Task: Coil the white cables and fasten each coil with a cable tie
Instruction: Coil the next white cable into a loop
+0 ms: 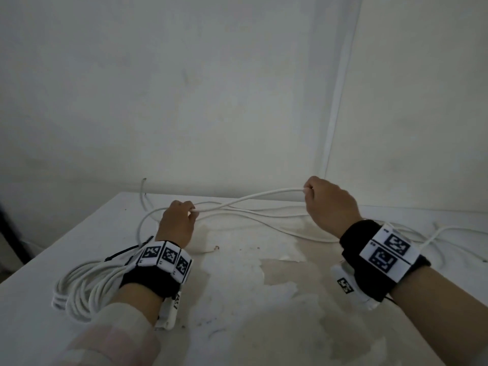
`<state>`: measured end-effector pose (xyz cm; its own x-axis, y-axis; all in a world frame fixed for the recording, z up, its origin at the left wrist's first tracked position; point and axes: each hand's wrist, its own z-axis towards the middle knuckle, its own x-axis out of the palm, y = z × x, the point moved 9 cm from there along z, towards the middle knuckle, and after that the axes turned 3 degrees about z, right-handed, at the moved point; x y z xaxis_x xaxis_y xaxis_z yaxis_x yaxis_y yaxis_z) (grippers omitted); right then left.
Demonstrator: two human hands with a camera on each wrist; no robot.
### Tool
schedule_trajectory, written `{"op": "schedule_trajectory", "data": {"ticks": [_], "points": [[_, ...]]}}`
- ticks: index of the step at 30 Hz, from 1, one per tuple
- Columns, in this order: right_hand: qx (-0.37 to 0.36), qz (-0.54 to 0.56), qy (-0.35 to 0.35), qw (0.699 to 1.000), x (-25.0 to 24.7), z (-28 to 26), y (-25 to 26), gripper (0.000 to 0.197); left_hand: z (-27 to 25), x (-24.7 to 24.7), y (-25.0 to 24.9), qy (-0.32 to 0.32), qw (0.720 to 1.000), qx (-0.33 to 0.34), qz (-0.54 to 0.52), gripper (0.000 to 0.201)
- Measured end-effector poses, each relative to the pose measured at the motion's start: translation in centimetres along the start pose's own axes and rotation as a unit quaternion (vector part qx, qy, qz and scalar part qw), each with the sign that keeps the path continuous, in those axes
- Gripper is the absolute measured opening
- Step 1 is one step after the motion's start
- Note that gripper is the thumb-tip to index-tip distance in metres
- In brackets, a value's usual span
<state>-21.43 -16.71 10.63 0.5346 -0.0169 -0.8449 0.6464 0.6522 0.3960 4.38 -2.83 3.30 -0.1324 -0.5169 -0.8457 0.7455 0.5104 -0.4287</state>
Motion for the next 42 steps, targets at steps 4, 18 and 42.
{"op": "schedule_trajectory", "data": {"ticks": [4,18,42], "points": [[0.029,-0.097,-0.014,0.995,-1.9,0.3,-2.4,0.031,0.1,-0.3,-0.5,0.016,0.999,0.019,0.044,0.029],[-0.079,-0.131,0.085,0.985,3.3,-1.4,1.6,0.026,-0.4,-2.4,-4.4,-0.017,0.995,0.097,0.007,0.026],[0.072,-0.064,-0.108,0.989,-5.4,-0.1,-5.0,0.031,0.8,-3.4,4.1,0.027,0.989,-0.039,0.138,0.027]]}}
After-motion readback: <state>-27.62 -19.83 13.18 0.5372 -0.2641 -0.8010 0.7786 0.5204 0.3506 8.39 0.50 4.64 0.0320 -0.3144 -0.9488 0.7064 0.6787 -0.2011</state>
